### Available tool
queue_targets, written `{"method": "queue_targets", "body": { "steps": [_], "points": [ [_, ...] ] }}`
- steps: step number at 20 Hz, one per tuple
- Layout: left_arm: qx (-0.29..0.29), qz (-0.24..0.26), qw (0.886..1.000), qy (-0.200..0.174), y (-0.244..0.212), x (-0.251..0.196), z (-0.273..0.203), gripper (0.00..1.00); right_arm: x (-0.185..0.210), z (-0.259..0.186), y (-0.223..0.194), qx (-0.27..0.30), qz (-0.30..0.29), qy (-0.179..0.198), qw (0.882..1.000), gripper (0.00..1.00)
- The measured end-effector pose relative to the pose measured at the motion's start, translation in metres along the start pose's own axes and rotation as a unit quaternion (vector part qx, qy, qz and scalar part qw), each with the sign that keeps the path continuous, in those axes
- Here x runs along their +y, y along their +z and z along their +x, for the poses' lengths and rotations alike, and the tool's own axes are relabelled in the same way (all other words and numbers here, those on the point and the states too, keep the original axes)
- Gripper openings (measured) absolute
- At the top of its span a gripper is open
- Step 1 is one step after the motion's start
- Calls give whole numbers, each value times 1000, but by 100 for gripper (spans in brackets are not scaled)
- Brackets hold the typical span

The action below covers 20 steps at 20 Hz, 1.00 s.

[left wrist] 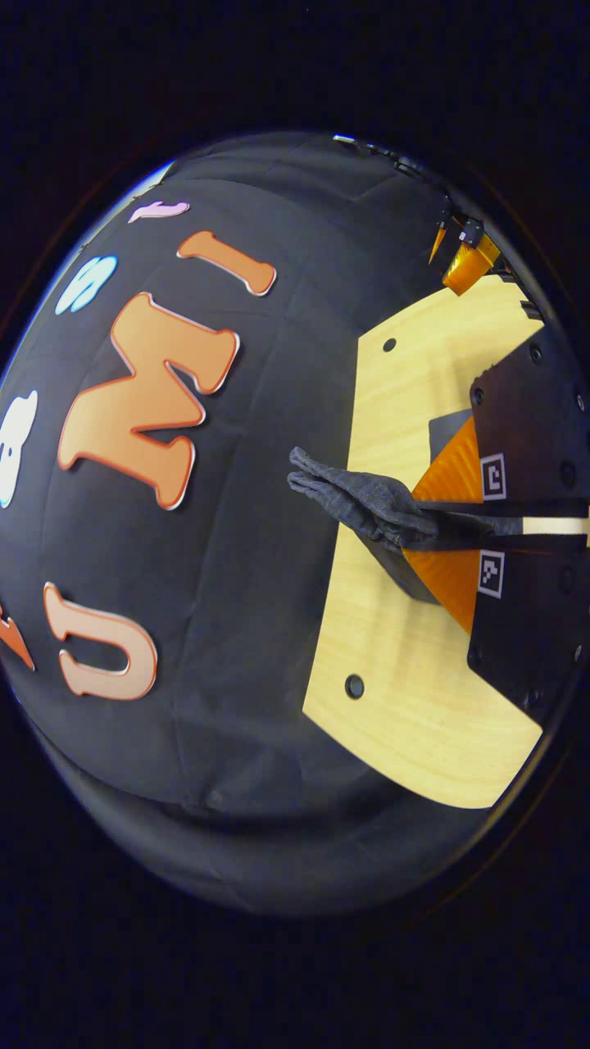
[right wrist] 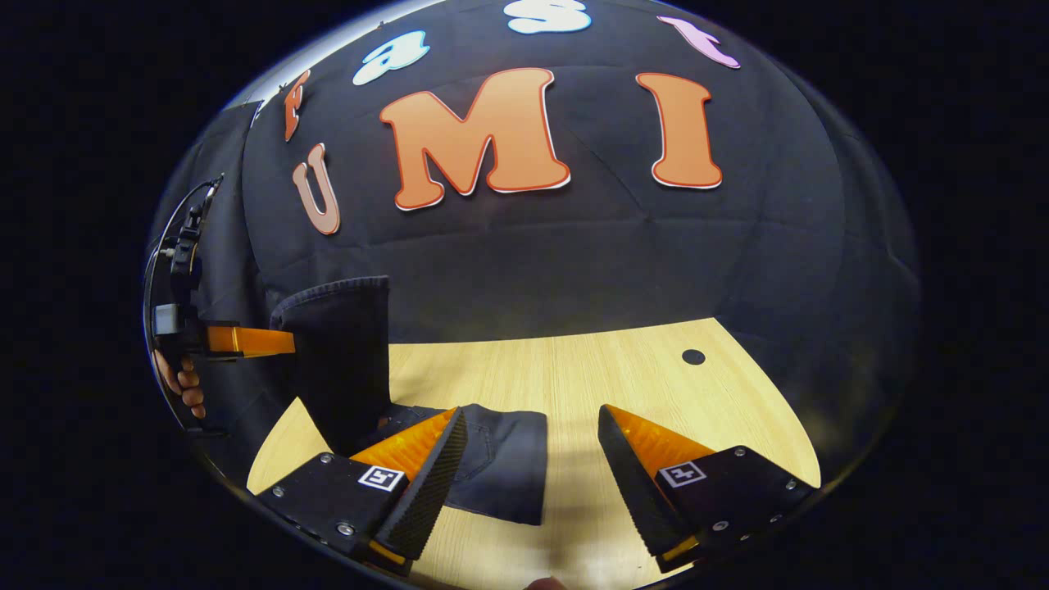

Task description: Grasp the waist and the cuffs of the jeans and fold them to make the two legs overlap; first hold the waist and fold one-third of the jeans toward the cuffs, then hold the cuffs and fold the remaining one-third in the same direction to finish folding.

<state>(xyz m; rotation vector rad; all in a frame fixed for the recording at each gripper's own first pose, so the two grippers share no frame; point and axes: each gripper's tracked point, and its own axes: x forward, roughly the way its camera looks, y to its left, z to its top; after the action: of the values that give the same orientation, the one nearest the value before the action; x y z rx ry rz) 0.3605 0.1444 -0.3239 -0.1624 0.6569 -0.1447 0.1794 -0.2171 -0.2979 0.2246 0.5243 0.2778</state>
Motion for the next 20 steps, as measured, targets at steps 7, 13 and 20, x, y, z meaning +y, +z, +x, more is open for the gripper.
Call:
{"method": "queue_targets", "body": {
  "steps": [7, 13, 20],
  "points": [
    [49, 42, 998, -7, -36, -73, 37, 8, -36, 10, -7, 11, 16, 0, 1000, 97],
    [108, 121, 987, -14, -97, -125, 69, 8, -62, 13, -24, 29, 32, -11, 999, 97],
    [184, 212, 958, -65, -195, -157, 66, 24, -66, 16, -26, 31, 35, -13, 999, 98]
  ]
}}
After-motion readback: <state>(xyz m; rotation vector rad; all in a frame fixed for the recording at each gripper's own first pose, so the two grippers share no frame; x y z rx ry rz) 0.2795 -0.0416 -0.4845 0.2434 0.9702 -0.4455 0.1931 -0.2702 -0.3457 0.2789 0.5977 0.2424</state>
